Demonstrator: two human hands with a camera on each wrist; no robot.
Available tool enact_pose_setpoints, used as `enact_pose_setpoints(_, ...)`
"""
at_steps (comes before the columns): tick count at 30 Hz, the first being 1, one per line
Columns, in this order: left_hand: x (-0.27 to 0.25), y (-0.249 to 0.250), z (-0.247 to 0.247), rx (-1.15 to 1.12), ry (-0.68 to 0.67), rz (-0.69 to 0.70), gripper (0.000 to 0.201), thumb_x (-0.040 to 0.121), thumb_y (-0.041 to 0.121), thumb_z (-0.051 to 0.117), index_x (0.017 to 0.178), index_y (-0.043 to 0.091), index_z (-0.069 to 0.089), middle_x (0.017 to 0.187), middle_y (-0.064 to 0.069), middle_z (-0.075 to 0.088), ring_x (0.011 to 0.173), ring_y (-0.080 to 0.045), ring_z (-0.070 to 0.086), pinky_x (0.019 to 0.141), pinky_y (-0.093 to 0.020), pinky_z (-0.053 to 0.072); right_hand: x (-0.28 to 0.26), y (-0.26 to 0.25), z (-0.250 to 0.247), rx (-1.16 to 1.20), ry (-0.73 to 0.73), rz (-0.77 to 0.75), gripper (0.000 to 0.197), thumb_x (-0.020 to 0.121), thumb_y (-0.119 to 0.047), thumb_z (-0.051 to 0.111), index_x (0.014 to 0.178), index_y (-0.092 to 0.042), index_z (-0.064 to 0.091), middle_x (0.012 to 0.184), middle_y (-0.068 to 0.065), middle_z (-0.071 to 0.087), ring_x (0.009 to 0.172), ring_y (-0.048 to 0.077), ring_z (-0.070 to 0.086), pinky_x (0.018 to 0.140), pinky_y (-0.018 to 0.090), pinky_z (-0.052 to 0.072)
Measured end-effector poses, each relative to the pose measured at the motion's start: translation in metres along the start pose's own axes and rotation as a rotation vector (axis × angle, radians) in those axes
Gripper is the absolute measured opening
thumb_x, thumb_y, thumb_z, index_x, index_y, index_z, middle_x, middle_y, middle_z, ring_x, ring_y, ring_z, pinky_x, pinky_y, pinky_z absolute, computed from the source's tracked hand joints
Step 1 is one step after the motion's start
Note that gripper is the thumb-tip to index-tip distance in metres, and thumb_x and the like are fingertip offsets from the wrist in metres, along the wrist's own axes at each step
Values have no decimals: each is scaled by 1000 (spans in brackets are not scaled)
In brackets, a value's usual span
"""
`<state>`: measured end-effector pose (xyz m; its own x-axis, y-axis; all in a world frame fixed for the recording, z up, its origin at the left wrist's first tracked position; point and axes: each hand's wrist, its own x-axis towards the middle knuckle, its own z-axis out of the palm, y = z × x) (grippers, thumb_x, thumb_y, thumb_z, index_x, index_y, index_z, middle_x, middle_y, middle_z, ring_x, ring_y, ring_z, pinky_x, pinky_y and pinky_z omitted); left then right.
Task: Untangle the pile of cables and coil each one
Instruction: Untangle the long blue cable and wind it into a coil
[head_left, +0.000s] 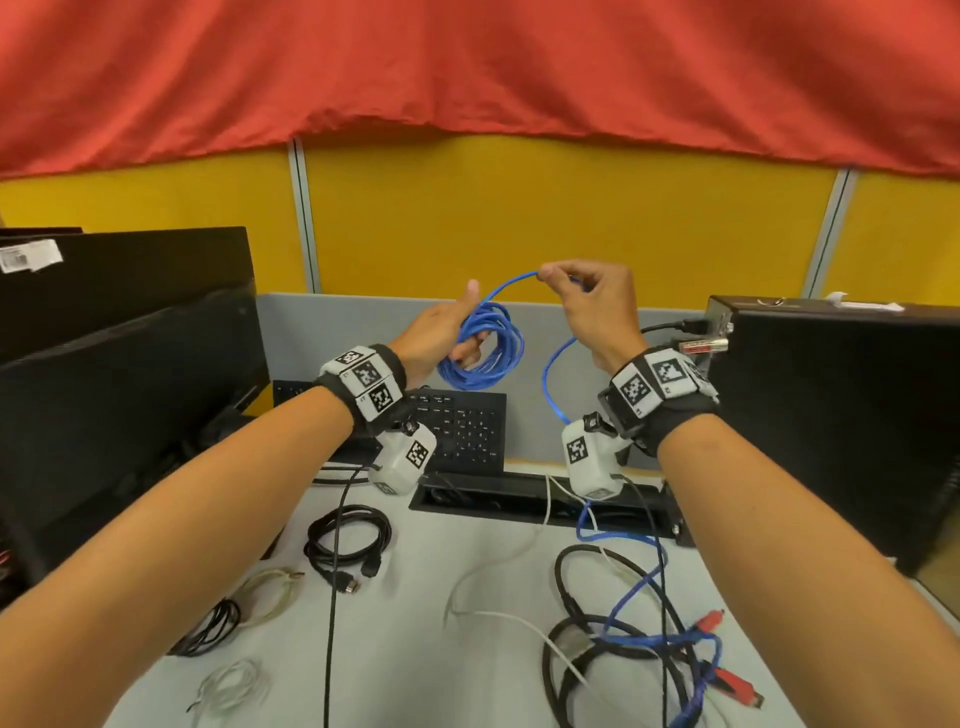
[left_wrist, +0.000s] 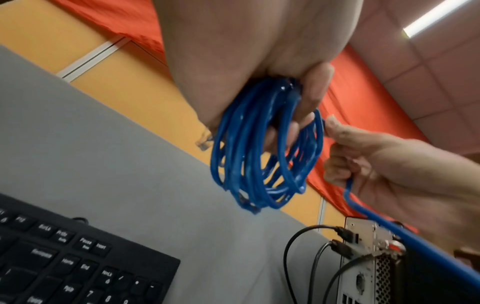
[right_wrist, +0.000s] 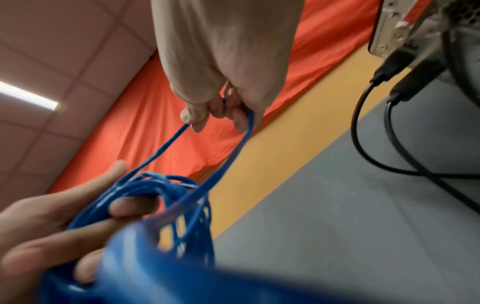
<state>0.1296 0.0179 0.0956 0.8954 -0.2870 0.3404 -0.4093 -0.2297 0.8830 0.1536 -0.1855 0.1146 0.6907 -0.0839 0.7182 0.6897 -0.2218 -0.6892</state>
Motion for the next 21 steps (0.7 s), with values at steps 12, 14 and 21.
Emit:
enact_pose_setpoints(12, 1, -39, -50, 750, 427, -23, 55, 101, 43, 52, 54, 18, 38, 50, -3, 38, 47, -20, 34, 50, -28, 25, -31, 30, -31, -161, -243, 144, 24, 95, -39, 68, 106, -17, 72, 98, 2, 74, 87, 13, 72, 81, 27, 54)
enact_pose_setpoints(14, -1, -47, -52, 904, 481, -34, 52, 100, 46, 50, 57, 18, 41, 53, -3, 42, 49, -20, 39, 50, -28, 27, -34, 28, -38, -119, -205, 129, 24, 96, -41, 66, 100, -18, 73, 91, 1, 75, 77, 10, 71, 74, 22, 51)
enact_pose_setpoints(21, 4, -54, -59, 772, 674, -102, 52, 98, 48, 49, 57, 16, 41, 54, -4, 43, 48, -21, 38, 47, -27, 27, -81, 32, -28, -485, -1006, 192, 38, 90, -54, 68, 107, -21, 75, 93, -4, 79, 82, 10, 75, 80, 24, 52)
